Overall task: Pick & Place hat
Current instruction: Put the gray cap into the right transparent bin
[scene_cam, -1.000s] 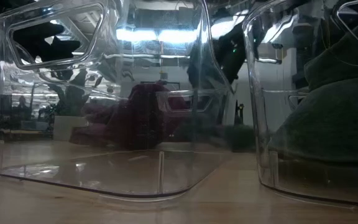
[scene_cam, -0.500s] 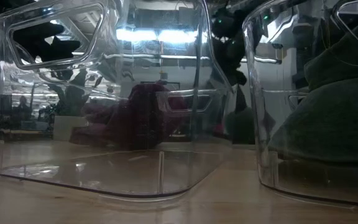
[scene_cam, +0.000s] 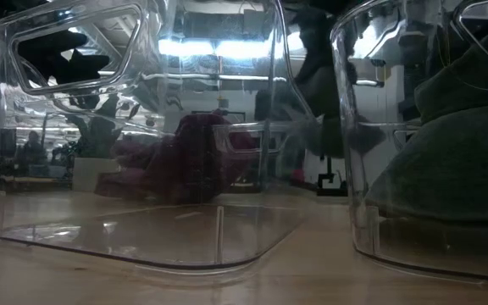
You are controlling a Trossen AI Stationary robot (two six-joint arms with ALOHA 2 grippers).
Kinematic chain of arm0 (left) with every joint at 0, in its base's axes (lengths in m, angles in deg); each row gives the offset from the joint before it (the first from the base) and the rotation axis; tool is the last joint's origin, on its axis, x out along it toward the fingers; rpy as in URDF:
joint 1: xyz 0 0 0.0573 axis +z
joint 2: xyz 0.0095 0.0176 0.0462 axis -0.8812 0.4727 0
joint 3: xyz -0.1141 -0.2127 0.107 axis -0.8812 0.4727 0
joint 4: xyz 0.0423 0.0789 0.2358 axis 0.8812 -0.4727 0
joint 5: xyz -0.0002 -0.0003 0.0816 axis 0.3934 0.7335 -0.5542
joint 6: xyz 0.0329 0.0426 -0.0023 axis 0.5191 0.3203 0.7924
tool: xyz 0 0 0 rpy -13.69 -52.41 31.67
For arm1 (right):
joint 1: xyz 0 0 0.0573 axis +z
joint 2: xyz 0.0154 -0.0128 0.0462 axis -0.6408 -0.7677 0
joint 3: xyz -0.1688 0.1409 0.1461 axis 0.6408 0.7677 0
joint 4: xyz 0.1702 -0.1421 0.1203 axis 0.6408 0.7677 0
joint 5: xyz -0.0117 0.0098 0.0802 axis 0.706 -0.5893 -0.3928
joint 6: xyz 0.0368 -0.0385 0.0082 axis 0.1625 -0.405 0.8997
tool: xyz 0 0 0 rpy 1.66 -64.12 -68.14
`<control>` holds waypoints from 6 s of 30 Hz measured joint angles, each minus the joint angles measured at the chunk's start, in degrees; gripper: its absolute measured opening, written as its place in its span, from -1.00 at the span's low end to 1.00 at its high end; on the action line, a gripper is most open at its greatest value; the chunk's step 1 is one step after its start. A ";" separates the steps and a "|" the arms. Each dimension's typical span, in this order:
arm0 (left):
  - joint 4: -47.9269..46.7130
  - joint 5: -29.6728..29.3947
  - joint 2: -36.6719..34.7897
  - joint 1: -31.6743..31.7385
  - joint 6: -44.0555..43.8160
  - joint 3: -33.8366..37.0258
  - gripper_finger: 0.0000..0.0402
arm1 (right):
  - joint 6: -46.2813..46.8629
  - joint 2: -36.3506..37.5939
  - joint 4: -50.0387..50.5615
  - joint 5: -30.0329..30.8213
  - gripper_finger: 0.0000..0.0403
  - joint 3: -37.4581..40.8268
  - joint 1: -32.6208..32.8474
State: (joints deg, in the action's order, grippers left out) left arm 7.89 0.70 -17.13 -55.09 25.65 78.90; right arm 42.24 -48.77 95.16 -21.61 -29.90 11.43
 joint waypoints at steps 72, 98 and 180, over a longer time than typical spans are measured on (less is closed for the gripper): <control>0.00 -0.02 0.00 0.00 0.00 0.00 -0.08 | -39.10 0.58 -4.69 -8.01 0.17 23.12 -6.43; 0.00 0.00 -0.02 0.00 0.00 0.00 -0.08 | -43.78 0.58 -5.30 -17.72 0.06 31.98 -16.70; 0.00 -0.01 0.00 -0.01 0.00 -0.02 -0.08 | 56.40 46.26 -16.46 13.80 -0.98 34.91 23.41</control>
State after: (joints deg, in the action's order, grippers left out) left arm 7.89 0.69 -17.13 -55.10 25.65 78.88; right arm 98.64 -2.51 78.70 -7.81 5.00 34.84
